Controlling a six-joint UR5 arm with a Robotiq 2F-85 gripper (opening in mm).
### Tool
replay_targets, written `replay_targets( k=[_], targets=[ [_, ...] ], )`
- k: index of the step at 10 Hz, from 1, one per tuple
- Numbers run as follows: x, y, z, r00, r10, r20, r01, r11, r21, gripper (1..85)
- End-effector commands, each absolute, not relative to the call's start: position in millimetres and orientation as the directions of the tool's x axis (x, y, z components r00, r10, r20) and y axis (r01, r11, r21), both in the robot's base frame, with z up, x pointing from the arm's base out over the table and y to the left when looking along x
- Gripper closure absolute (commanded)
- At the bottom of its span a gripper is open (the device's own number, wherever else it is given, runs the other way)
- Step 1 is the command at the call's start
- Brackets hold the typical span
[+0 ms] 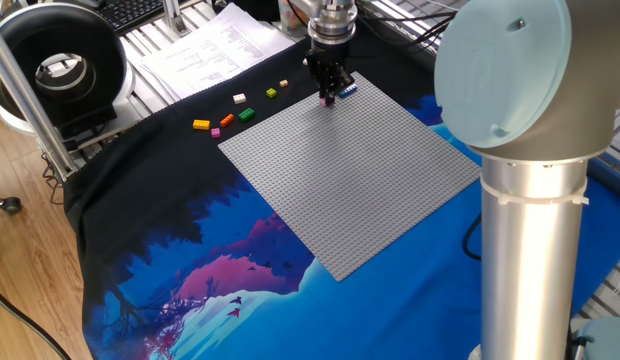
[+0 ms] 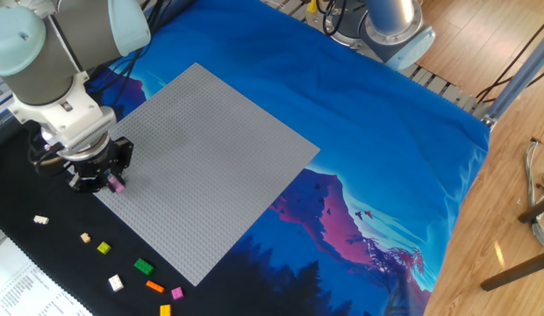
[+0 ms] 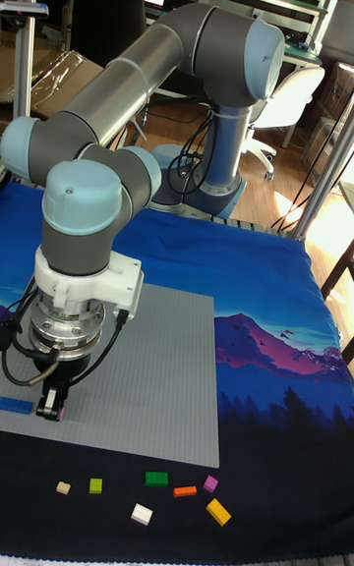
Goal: Build with small Lego blocks
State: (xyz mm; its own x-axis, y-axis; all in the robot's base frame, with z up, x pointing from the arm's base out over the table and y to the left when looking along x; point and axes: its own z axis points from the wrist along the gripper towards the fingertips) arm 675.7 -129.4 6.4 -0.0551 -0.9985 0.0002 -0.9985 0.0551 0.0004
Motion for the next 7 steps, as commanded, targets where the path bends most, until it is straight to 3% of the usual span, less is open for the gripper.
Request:
replay_targets(
  k=[1, 7],
  targets=[
    [677.9, -129.8, 6.8, -0.062, -0.998, -0.004, -0.998, 0.062, -0.006, 66.0],
    [678.6, -123.7, 11.9, -0.065, -0.998, 0.004, -0.998, 0.065, -0.001, 66.0]
  ],
)
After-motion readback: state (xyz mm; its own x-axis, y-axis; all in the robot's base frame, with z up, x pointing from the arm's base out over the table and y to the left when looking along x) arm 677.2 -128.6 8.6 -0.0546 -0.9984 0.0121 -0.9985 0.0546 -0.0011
